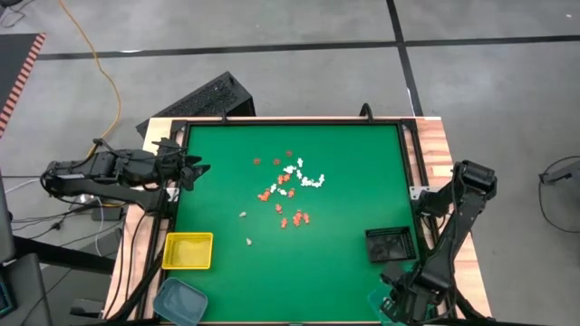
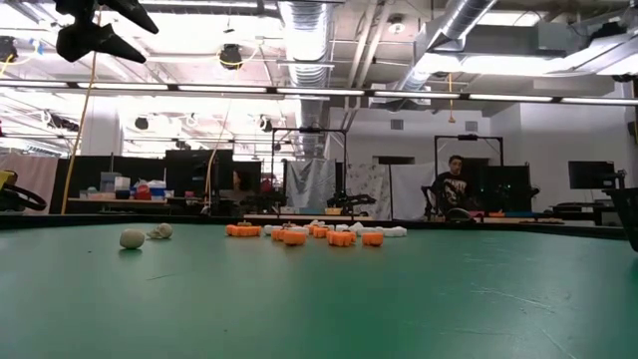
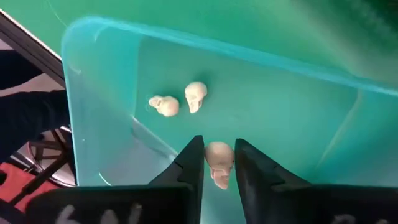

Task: Sort Halloween decoration
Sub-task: Put the top right skull model into the green bin, then put the top skull model into the green bin

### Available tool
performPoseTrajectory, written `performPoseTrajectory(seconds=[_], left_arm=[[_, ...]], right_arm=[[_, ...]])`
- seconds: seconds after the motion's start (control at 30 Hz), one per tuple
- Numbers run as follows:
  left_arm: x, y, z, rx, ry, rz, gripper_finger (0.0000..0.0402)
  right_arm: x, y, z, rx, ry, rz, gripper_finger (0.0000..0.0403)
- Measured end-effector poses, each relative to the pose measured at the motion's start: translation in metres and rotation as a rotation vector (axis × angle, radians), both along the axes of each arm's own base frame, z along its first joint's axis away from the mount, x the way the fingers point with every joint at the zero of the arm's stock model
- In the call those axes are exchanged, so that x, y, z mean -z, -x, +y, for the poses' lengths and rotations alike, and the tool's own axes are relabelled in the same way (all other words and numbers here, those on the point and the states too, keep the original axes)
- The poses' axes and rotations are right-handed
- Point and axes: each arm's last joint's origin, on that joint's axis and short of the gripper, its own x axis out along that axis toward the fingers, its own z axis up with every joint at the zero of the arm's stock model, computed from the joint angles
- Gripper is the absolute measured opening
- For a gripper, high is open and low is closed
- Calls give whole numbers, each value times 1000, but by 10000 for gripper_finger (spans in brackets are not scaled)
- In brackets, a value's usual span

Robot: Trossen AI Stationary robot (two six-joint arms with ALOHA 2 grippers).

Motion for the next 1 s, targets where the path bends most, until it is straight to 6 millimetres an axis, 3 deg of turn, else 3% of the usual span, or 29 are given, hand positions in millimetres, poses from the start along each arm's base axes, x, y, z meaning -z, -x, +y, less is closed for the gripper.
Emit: performPoseTrajectory(seconds=[0.3,0.47,0.7,1.0], left_arm=[[0,0,0,1,0,1,261],[0,0,0,2,-2,2,261],[0,0,0,8,-13,8,261],[0,0,0,24,-46,27,261]], right_arm=[[-1,-6,-2,5,-12,1,174],[-26,-27,-13,-69,-60,-82,183],[-67,-73,-72,-89,-28,-222,165],[-51,-164,-162,-283,202,-475,139]])
